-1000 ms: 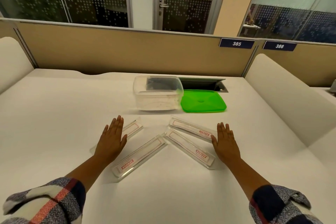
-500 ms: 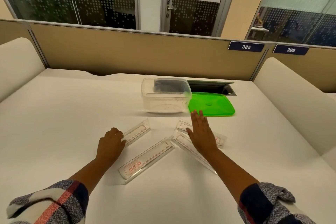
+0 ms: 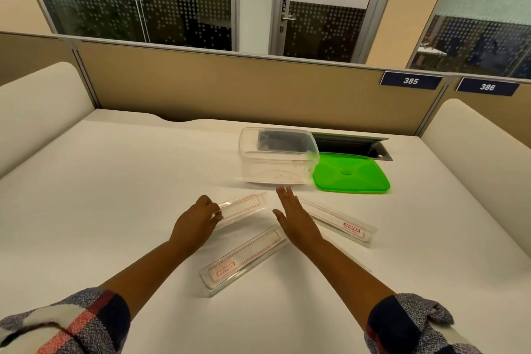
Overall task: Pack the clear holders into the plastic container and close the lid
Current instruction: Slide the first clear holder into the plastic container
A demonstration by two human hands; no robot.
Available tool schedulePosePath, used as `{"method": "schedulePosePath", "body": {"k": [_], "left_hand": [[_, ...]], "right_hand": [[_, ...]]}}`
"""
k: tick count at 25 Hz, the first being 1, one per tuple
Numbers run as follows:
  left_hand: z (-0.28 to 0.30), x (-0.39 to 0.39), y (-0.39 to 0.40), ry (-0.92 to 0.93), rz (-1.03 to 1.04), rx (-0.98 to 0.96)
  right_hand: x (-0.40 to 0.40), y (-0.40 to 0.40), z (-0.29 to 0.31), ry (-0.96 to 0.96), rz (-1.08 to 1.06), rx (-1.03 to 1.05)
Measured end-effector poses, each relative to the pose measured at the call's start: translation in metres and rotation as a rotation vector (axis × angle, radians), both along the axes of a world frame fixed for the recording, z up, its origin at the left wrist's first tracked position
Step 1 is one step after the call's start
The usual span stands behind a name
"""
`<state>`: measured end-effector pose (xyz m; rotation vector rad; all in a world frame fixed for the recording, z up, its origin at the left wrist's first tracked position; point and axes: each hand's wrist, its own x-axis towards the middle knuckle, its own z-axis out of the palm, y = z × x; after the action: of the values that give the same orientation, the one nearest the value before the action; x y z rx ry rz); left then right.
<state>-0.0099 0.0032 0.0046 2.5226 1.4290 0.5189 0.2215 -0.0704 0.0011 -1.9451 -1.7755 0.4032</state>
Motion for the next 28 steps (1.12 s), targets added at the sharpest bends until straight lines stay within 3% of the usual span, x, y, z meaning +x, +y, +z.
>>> {"method": "schedulePosePath", "body": {"k": [2, 4, 12, 17, 22, 25, 28], "left_hand": [[0.009, 0.003, 0.005, -0.028, -0.052, 0.016], [0.016, 0.005, 0.01, -0.024, -0.104, 0.048], [0.05, 0.034, 0.044, -0.018, -0.165, 0.076], [0.083, 0.055, 0.076, 0.018, -0.066, -0.11], [0.104, 0.067, 0.099, -0.323, -0.013, -0.408], [0.107, 0.103, 0.154, -0.555, 0.028, -0.575], [0.105, 0.11, 0.152, -0.704, 0.074, -0.731]], "right_hand": [[0.003, 0.004, 0.003, 0.319, -0.083, 0.058], [0.008, 0.006, 0.008, 0.511, -0.168, 0.124], [0.039, 0.024, 0.03, 0.67, -0.195, 0.26], [0.06, 0.049, 0.052, 0.852, -0.233, 0.298], [0.071, 0.073, 0.064, 0.967, -0.436, 0.382], [0.106, 0.129, 0.074, 0.912, -0.503, 0.381], [0.109, 0.134, 0.084, 0.919, -0.52, 0.392]]}}
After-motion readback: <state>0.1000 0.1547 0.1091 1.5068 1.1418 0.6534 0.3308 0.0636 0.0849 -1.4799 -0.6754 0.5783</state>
